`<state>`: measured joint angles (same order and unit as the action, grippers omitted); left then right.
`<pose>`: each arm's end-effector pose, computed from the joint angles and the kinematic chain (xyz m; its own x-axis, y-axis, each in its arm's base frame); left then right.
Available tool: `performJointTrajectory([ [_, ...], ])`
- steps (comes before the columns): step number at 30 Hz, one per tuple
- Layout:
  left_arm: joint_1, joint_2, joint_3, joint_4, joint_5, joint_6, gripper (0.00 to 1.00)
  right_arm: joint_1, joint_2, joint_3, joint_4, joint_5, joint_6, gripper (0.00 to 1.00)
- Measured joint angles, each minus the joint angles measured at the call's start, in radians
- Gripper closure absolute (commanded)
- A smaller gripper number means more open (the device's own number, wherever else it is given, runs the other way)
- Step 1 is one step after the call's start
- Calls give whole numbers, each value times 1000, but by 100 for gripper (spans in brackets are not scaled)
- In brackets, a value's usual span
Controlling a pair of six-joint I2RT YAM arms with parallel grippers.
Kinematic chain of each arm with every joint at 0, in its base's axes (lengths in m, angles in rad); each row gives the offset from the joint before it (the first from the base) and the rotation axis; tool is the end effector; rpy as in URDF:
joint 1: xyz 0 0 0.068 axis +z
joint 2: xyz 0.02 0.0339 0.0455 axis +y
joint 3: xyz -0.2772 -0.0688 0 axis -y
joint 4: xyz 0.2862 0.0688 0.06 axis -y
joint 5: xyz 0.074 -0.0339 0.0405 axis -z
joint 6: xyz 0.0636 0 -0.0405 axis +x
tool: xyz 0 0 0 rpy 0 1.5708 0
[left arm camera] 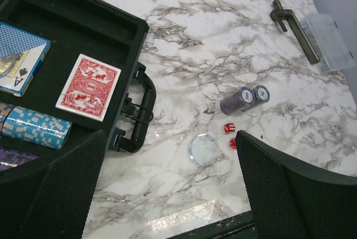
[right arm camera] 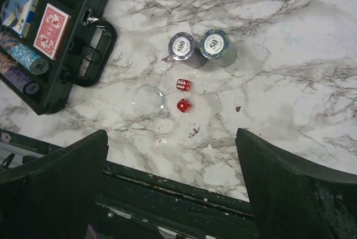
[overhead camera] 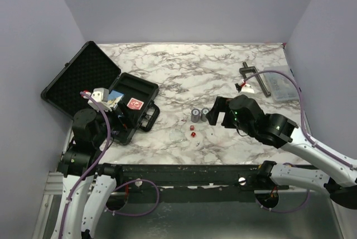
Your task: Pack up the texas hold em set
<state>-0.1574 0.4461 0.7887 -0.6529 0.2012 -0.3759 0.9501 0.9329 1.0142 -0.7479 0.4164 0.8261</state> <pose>0.1453 -0.0359 0.3441 -0.4059 -0.2998 -0.8634 0.2070 0.8900 -0.4063 0.1600 0.1796 0.3375 -0.6548 0.2403 -0.7166 -0.1145 0.9056 0.4084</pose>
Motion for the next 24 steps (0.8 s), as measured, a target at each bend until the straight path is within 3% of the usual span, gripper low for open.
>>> performJointTrajectory([
  [6,0,0,0,17,25,14,6,0,98,0,42,-23,-79,0],
  [21,0,-16,-13,27,66,22,7,0,386,-1,96,-92,-468,0],
  [24,0,-16,-14,28,72,22,7,-9,432,-1,102,-93,-502,6],
])
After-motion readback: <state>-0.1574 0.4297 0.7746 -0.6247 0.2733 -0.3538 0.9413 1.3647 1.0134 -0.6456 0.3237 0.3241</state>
